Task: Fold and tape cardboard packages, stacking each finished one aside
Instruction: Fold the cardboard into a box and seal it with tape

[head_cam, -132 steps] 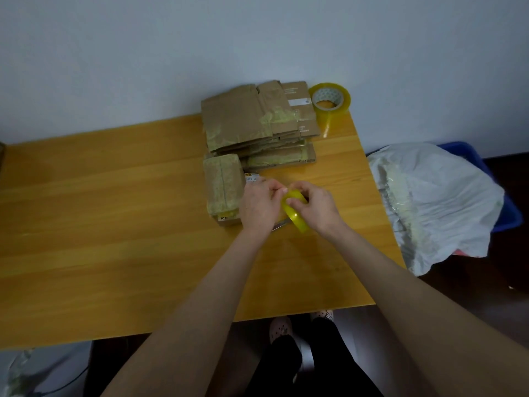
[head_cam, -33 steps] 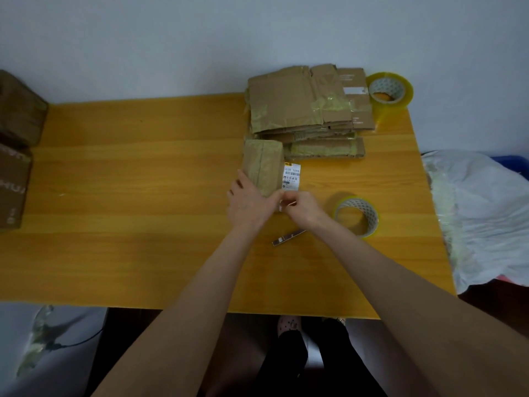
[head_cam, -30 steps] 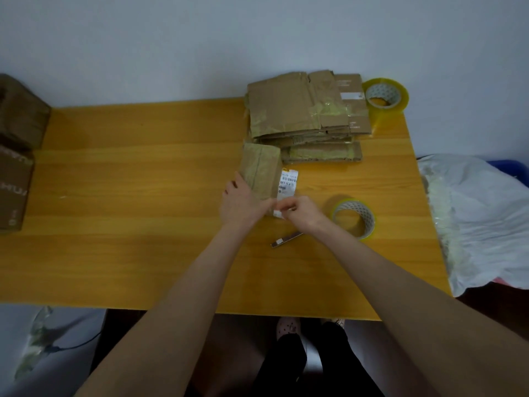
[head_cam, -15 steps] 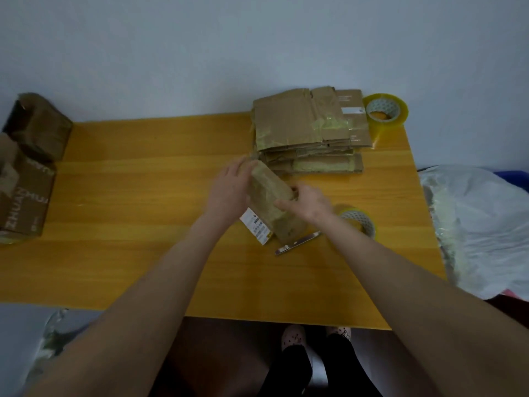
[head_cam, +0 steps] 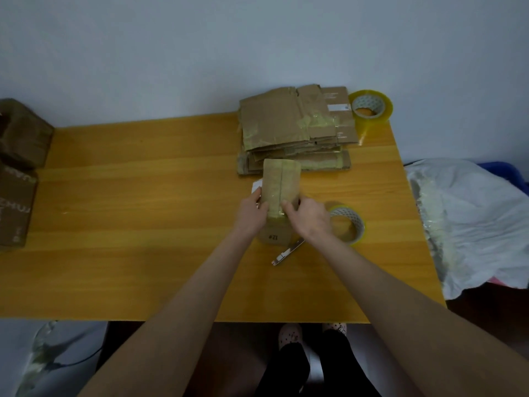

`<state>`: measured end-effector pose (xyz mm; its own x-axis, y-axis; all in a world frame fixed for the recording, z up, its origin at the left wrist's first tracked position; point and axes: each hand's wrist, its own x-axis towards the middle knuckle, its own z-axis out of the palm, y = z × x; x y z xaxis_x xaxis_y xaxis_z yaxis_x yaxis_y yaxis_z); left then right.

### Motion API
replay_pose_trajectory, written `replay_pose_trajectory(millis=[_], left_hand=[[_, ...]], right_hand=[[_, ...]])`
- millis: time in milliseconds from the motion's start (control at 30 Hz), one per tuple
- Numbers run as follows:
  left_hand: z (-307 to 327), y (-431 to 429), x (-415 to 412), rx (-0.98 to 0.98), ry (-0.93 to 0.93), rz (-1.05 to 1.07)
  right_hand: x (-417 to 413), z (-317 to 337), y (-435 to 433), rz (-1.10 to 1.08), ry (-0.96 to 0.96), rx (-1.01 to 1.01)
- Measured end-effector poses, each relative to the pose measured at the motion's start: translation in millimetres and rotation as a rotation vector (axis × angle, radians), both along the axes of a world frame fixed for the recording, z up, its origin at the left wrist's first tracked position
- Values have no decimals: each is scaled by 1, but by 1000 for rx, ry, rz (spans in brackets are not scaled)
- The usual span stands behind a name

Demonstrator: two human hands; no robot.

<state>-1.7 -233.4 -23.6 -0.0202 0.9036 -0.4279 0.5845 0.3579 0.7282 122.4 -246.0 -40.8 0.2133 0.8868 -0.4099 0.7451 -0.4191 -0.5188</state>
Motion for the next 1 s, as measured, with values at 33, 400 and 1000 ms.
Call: replay_pose_trajectory(millis=[33,400,1000], left_hand=[[-1,1,2,15,-15,-33],[-24,-7,17,175,390,-197],[-23,-8,57,261,396,-345]], right_hand=[[1,1,1,-9,-12,12],[51,8,-2,14,-15,56],[126,0,-45,-13,-94,88]])
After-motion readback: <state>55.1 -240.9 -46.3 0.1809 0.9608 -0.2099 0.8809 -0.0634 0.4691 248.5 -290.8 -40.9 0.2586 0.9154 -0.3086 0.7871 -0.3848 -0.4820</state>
